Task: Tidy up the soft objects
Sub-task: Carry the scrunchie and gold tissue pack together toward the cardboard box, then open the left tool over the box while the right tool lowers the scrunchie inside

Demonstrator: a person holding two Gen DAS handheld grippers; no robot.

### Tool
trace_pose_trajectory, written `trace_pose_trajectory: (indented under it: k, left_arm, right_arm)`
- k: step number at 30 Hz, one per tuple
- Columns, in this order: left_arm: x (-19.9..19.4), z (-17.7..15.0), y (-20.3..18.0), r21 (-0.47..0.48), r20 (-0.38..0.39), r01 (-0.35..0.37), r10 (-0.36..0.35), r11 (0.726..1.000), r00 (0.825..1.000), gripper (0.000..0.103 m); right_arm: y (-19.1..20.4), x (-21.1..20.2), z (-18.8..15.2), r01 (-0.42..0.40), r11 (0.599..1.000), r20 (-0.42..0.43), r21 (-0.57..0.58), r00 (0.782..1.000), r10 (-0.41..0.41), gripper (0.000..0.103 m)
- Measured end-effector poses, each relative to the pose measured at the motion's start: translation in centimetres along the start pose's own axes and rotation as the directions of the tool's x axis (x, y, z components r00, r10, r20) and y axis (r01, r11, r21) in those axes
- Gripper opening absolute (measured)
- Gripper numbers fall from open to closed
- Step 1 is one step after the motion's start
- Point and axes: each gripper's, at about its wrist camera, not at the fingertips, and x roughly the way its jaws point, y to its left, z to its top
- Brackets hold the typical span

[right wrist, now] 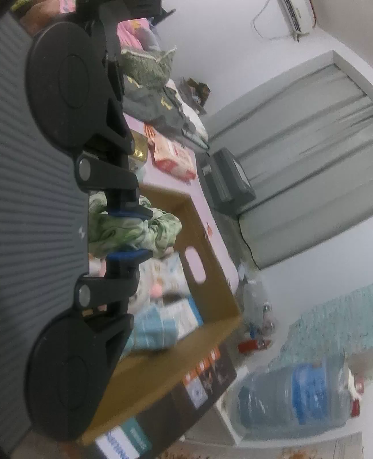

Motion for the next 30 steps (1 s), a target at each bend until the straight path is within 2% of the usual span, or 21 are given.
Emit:
trace_pose_trajectory:
  k: [5,9,11,17,21,23,30]
  left_arm:
    - [2.8,1.1,-1.4,-0.075,-0.065,0.11,-0.115,0.991,0.991,0.055]
    - [5.6,1.1,-3.4,-0.075,-0.126,0.135,-0.144,0.988,0.982,0.055]
    - [7.3,0.9,-4.3,-0.091,-0.168,0.155,-0.169,0.984,0.971,0.055]
    - [11.5,0.1,-7.1,-0.09,-0.285,0.178,-0.197,0.98,0.938,0.056]
    - [13.4,-0.6,-7.5,-0.113,-0.337,0.152,-0.182,0.982,0.924,0.065]
    - [13.4,-0.9,-7.1,-0.127,-0.342,0.148,-0.183,0.981,0.922,0.066]
    - [11.4,0.1,-5.8,-0.145,-0.295,0.144,-0.182,0.979,0.938,0.068]
  right_arm:
    - [-3.1,-1.1,0.0,0.074,0.997,-0.004,0.03,0.997,-0.074,0.021]
    - [-5.0,-1.9,0.0,0.118,0.992,0.006,0.043,0.993,-0.119,0.021]
    - [-5.9,-2.1,0.1,0.134,0.99,0.01,0.052,0.991,-0.135,0.021]
    - [-7.7,-2.6,0.1,0.17,0.983,0.025,0.063,0.985,-0.172,0.021]
    - [-8.5,-2.7,-0.1,0.183,0.981,0.013,0.071,0.983,-0.184,0.021]
    - [-8.8,-2.8,-0.4,0.186,0.98,0.006,0.074,0.982,-0.187,0.021]
    - [-9.0,-2.7,-0.8,0.188,0.98,-0.016,0.065,0.982,-0.188,0.021]
